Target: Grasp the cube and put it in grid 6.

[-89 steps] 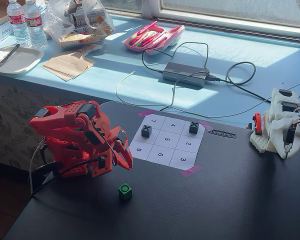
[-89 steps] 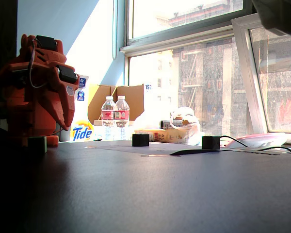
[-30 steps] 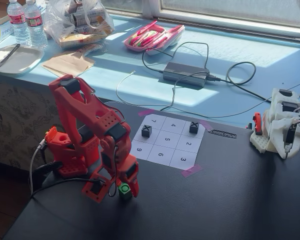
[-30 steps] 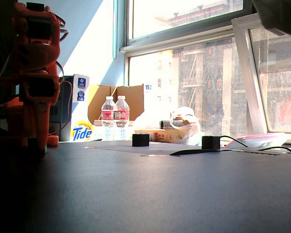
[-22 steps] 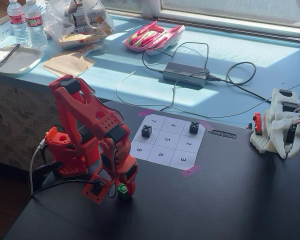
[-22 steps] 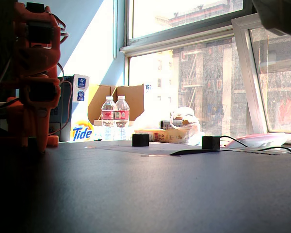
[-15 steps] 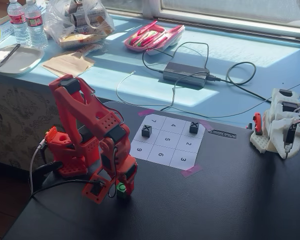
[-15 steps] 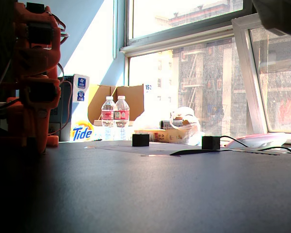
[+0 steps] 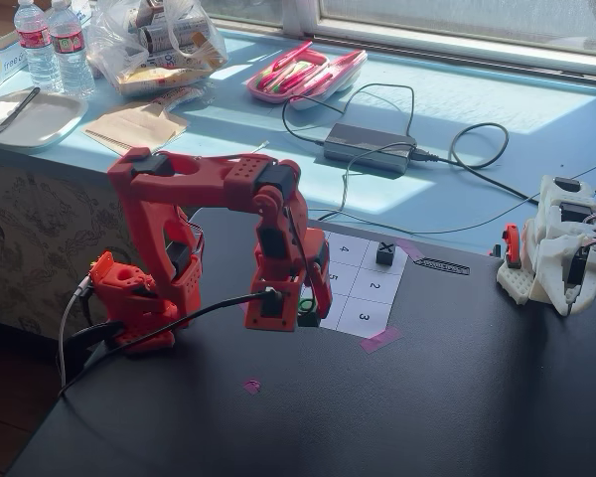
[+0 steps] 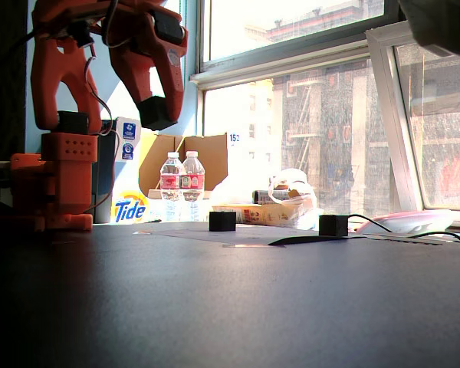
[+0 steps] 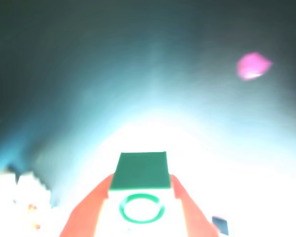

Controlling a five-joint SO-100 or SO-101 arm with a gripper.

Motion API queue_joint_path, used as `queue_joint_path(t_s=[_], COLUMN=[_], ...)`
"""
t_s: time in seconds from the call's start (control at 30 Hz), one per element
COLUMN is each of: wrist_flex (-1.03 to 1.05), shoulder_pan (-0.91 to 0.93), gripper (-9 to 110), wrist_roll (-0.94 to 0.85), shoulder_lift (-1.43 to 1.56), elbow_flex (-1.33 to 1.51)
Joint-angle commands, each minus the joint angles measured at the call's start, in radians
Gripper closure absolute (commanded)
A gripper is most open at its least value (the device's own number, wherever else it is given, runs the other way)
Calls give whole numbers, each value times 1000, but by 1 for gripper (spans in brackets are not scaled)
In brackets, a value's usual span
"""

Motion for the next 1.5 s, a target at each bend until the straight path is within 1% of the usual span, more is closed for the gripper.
queue_joint_path(t_s=[0.0,0.07,0.2,0.33,0.5,0.8,0.83,0.87,0.93,1.07,1.13,1.3,1.4,1.47], wrist_flex=[-41,-71,-152,-262,-318,-433,-434,-434,-439,-453,-460,-485,-492,-502], shoulder_pan=[-169,-244,-318,-336,-365,-394,-391,-388,-380,-374,-374,-353,-287,-212], gripper=[101,101,101,101,101,101,99,93,87,65,57,53,54,54], wrist_roll=[-51,-81,-107,-114,-114,-120,-120,-120,-120,-117,-120,-120,-120,-121], shoulder_lift=[-49,-100,-167,-189,-183,-189,-187,-186,-179,-164,-158,-83,38,141], elbow_flex=[-81,-71,21,153,291,416,420,425,431,463,477,449,373,321])
